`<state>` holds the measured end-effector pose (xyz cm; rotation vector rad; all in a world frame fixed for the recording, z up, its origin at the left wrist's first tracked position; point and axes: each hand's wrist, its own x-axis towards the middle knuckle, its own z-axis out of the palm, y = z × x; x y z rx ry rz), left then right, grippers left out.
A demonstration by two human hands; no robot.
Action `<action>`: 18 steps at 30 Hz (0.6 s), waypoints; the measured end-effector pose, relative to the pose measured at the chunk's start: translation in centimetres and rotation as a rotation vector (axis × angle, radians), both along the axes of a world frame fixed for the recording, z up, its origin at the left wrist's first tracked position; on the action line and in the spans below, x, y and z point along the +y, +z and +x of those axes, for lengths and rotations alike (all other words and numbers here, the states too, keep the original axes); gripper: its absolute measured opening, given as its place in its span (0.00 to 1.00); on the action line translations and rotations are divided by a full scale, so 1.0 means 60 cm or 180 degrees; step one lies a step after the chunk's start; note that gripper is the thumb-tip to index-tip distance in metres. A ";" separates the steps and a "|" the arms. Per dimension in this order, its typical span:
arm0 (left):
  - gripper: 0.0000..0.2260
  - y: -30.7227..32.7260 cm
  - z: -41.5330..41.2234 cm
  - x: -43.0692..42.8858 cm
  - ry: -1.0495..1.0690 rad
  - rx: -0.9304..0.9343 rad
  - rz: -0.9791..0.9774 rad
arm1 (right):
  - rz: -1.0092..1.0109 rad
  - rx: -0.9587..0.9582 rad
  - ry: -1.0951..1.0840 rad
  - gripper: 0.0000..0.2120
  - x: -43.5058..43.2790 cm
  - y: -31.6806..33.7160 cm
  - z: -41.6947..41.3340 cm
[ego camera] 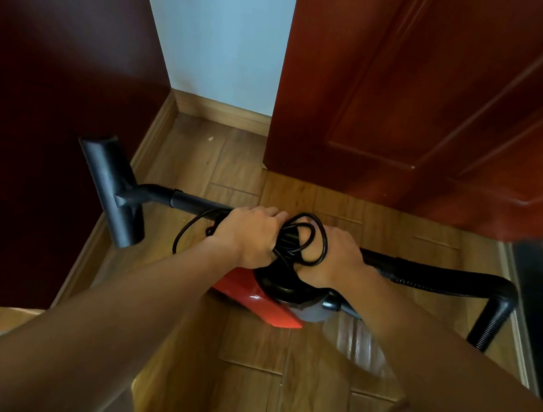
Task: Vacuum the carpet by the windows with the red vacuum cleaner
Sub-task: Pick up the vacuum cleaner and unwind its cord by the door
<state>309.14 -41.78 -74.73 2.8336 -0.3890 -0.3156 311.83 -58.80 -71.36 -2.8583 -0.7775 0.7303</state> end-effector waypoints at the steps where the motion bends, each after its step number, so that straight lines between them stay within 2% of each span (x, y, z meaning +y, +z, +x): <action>1: 0.23 0.002 0.002 -0.002 -0.0029 0.0007 0.0057 | 0.0012 0.0074 -0.0073 0.25 -0.001 0.006 0.001; 5: 0.26 0.017 -0.005 -0.003 -0.0040 -0.0055 0.0204 | 0.0016 -0.0109 -0.0029 0.28 -0.003 0.021 -0.009; 8: 0.27 0.073 -0.020 -0.007 -0.0047 -0.0338 0.0340 | 0.0002 -0.0365 -0.0004 0.27 -0.016 0.069 -0.015; 14: 0.23 0.338 -0.028 -0.049 0.0048 0.0073 0.0180 | 0.0137 -0.0352 -0.0233 0.23 -0.049 0.340 -0.027; 18: 0.24 0.517 -0.061 -0.073 0.0012 0.0232 0.0251 | 0.0041 -0.0301 -0.0129 0.26 -0.067 0.539 -0.064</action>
